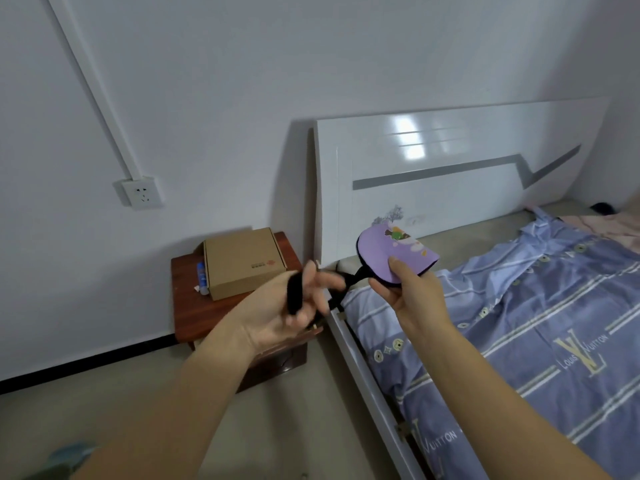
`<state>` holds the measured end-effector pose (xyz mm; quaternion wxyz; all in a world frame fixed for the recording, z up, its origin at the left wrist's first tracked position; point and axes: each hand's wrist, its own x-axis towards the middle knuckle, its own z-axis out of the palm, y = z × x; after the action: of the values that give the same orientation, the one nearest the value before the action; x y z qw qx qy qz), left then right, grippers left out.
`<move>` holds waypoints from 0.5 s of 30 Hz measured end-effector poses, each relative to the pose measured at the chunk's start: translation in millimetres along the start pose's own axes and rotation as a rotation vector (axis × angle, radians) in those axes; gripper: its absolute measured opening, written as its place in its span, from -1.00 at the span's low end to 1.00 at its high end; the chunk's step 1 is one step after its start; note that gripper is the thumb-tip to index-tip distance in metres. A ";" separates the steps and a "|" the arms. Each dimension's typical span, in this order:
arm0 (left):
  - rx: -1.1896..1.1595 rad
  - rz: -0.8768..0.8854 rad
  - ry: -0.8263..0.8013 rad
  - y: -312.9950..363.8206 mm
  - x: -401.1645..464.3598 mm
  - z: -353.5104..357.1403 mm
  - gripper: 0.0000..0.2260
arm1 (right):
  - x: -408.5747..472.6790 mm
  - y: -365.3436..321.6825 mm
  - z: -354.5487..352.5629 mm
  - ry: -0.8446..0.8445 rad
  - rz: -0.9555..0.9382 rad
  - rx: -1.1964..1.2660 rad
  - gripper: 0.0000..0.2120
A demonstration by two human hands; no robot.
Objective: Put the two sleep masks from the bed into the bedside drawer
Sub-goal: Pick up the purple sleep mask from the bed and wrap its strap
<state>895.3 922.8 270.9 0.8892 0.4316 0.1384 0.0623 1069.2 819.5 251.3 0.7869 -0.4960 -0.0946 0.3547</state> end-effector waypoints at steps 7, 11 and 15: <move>1.417 -0.054 0.496 -10.0 12.7 -9.4 -0.61 | -7.3 12.7 5.6 -0.044 -0.045 -0.132 -0.68; 0.957 0.597 0.650 -11.3 15.5 -3.4 -0.59 | -4.3 14.3 5.7 -0.061 0.122 -0.059 -0.62; 1.294 0.481 0.379 -8.8 17.8 -15.9 -0.20 | -1.7 4.4 3.9 -0.225 0.247 -0.218 -0.68</move>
<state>907.5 933.3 251.3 0.3773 0.8728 0.2005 0.2360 1063.9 822.3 249.8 0.6635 -0.5433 -0.1581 0.4895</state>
